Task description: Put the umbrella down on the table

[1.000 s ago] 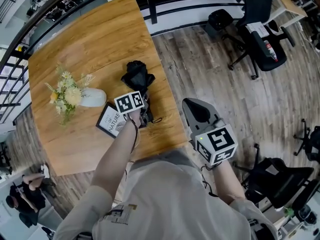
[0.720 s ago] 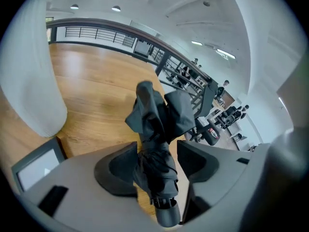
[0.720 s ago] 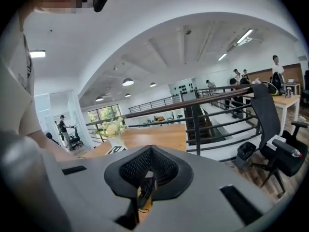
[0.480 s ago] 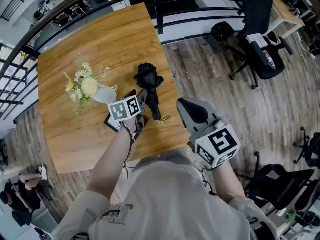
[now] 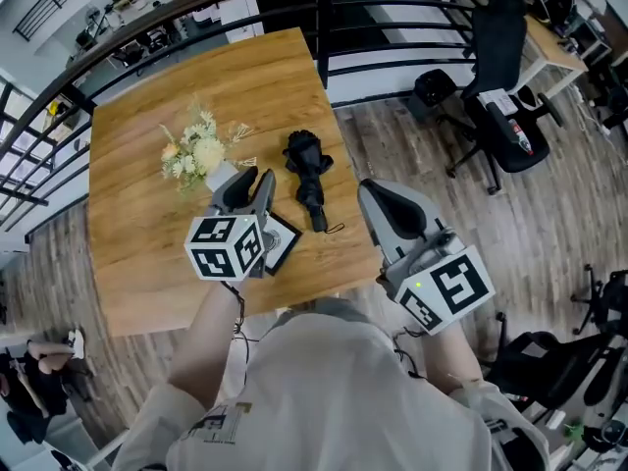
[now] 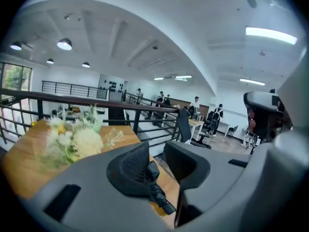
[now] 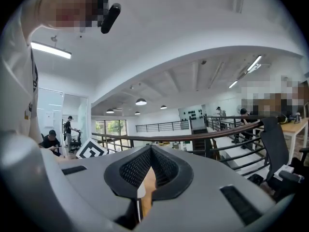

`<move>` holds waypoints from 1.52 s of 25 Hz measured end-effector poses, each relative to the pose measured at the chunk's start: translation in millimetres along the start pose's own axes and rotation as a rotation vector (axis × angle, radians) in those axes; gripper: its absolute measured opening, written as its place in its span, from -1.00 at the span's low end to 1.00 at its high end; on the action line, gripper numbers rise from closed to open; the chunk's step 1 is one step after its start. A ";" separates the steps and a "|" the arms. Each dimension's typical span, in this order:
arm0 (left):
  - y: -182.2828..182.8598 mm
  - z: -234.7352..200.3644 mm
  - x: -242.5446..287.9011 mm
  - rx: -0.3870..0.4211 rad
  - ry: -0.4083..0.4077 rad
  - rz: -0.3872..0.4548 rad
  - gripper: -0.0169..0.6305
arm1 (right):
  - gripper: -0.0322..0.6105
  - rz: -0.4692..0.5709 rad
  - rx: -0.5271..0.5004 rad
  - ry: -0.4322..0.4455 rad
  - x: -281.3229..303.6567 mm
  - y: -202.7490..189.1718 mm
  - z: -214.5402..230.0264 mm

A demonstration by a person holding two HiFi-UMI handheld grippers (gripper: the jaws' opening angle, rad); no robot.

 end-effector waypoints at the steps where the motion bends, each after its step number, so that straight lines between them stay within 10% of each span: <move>1: 11.3 0.4 -13.4 0.026 0.003 0.037 -0.63 | -0.82 0.014 -0.013 -0.001 -2.0 7.1 -6.7; 17: 119.5 2.3 -195.3 0.340 0.115 0.435 -0.82 | -0.82 0.248 -0.135 0.012 -19.4 92.0 -76.9; 38: 87.7 -8.1 -239.1 0.399 0.193 0.385 -0.83 | -0.82 0.139 0.024 0.182 17.1 50.3 -105.0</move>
Point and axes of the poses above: the fingertips, and each gripper's own axes: x forward along the fingers, z to its right, y out of its top, the point moved 5 cm from there along -x, backward along the fingers
